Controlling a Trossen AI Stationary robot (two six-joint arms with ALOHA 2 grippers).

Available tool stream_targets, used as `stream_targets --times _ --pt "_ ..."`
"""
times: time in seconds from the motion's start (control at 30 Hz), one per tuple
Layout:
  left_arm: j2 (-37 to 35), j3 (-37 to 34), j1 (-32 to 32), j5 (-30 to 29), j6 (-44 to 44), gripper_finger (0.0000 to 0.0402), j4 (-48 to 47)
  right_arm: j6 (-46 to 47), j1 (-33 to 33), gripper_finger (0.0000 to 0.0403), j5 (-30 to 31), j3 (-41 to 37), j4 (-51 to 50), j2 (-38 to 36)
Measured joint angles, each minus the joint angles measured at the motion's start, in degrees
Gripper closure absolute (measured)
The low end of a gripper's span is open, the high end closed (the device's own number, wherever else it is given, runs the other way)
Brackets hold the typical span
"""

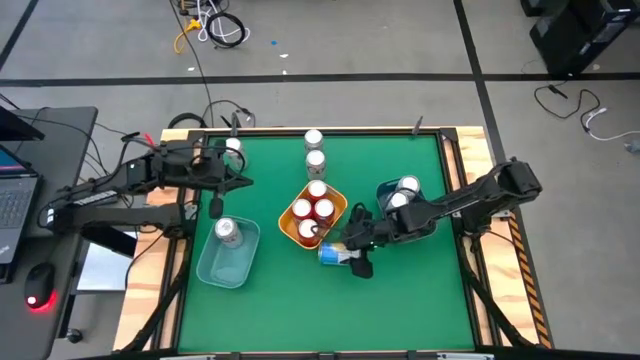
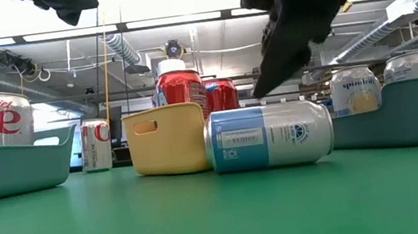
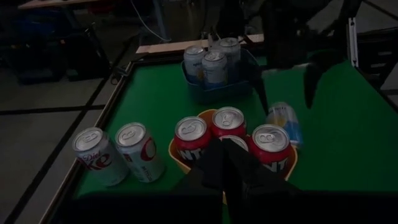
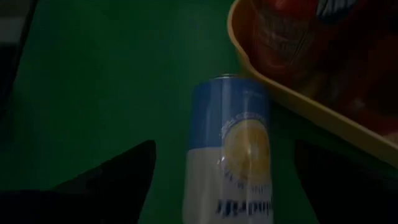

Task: Sort soda cans
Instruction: Put the blue and white soda can into the blue bin

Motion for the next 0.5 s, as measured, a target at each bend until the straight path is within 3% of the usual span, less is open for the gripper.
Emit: stream_targets --times 0.23,0.5 --pt "0.3 0.0 -0.7 0.1 0.4 0.0401 0.0 4.5 5.0 0.0026 6.1 1.6 -11.0 -1.0" --pt "0.3 0.0 -0.9 0.1 1.0 0.0401 0.2 10.5 7.5 0.0025 10.9 -6.3 -1.1 -0.5"
